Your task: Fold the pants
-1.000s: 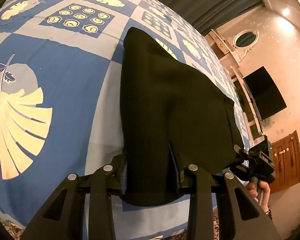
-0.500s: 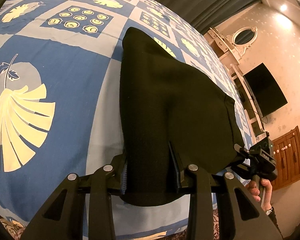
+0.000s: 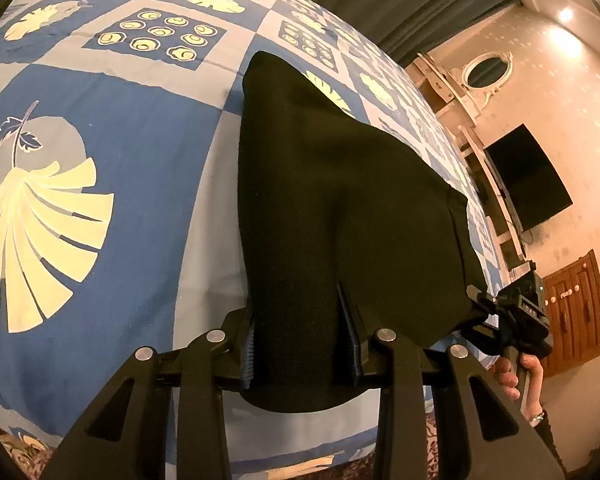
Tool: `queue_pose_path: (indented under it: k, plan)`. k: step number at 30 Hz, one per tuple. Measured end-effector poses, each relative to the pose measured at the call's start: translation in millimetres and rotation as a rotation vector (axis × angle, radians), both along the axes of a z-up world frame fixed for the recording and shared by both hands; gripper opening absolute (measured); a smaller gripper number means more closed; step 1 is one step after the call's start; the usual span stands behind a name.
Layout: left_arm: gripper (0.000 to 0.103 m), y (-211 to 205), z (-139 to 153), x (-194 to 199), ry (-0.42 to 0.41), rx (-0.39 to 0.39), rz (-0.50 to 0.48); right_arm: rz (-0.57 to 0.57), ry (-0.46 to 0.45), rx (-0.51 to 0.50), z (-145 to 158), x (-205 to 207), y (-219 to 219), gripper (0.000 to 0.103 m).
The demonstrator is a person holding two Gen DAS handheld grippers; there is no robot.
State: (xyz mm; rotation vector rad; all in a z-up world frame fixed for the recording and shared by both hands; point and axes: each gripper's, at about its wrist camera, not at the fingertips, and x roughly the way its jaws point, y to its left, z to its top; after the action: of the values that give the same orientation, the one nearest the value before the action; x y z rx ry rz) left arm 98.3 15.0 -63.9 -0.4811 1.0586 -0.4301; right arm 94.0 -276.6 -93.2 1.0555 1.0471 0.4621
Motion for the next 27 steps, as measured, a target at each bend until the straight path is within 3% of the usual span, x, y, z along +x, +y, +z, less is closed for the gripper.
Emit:
queue_pose_path:
  k: [18,22,27]
  plan:
    - [0.046,5.8,-14.3,2.9,0.009,-0.025,-0.020,-0.023,0.018,0.040,-9.3,-4.7,0.8,0.035]
    - [0.054,6.0,-14.2,2.1,0.006,-0.031,-0.019,-0.030,0.015,0.040,-8.5,-6.6,2.8,0.038]
    - [0.064,9.0,-17.1,4.9,0.030,-0.097,-0.013,-0.040,0.023,0.056,-9.7,-7.4,2.3,0.042]
